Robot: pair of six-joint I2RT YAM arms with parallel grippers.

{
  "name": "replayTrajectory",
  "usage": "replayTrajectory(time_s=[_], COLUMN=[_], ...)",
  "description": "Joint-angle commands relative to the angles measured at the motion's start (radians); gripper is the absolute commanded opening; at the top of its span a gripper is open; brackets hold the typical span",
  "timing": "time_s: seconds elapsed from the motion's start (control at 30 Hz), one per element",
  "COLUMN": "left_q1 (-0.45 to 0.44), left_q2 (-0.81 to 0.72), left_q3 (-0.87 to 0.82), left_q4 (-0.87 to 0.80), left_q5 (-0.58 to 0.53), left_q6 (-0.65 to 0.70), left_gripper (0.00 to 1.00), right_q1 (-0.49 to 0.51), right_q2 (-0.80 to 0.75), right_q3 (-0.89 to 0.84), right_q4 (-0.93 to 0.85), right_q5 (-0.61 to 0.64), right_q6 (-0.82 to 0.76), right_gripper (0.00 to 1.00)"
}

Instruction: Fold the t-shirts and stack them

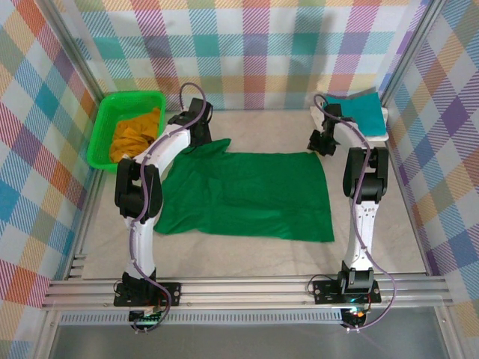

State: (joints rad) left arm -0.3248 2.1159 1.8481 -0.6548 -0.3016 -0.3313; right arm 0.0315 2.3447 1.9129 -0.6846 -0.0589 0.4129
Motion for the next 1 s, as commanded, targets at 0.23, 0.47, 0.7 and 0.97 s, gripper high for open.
replayTrajectory(time_s=[0.23,0.47,0.7,0.97], left_q1=[0.017,0.060,0.082,0.098], left_q2=[-0.023,0.004,0.156,0.299], left_q3=[0.037,0.127,0.344,0.627], left_q4=[-0.034,-0.037,-0.084,-0.156], left_q5=[-0.057,-0.054,-0.072,-0.057], left_q6=[0.015,0.063,0.124,0.182], left_gripper=[0.00,0.00,0.00,0.00], right_q1=[0.008,0.008,0.007,0.008], right_q2=[-0.079,-0.153,-0.148,-0.086], right_q3=[-0.048,-0.075,-0.037,0.070], right_q4=[0.010,0.059,0.092,0.099], right_q5=[0.034,0.034,0.033,0.022], right_q6=[0.030,0.051,0.052,0.037], right_gripper=[0.00,0.00,0.00,0.00])
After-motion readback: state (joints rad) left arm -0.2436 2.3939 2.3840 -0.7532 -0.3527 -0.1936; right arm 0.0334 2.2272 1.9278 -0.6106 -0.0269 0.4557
